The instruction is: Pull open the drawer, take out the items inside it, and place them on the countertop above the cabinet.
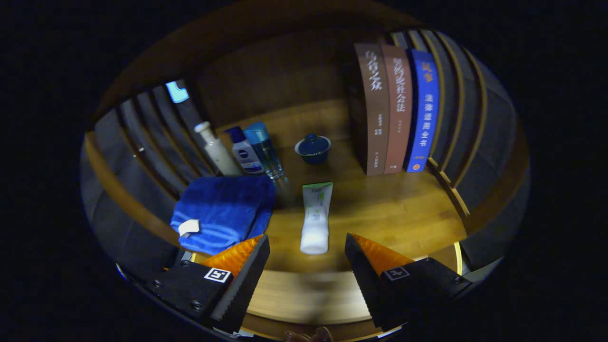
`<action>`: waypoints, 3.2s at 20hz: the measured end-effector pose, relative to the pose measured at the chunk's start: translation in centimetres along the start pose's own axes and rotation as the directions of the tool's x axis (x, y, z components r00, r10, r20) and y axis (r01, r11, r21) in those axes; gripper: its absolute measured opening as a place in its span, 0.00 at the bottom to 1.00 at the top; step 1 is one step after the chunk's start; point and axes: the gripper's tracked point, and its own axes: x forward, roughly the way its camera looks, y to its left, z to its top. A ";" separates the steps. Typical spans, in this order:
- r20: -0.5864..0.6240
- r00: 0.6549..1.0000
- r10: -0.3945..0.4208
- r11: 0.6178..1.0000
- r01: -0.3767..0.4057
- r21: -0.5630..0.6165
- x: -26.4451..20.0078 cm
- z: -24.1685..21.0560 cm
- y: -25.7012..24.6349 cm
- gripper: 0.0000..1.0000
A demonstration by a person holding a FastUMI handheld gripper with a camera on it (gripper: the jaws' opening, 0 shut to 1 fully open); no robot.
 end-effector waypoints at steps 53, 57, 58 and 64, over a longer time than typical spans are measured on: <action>0.329 0.940 -0.090 0.994 0.108 -0.036 4.0 -9.1 -1.7 1.00; 0.332 0.938 -0.097 0.992 0.117 -0.041 4.3 -9.0 -1.8 1.00; 0.333 0.938 -0.096 0.992 0.116 -0.041 4.4 -8.9 -1.7 1.00; 0.267 0.962 -0.065 0.997 0.077 -0.031 5.1 -10.5 -1.7 1.00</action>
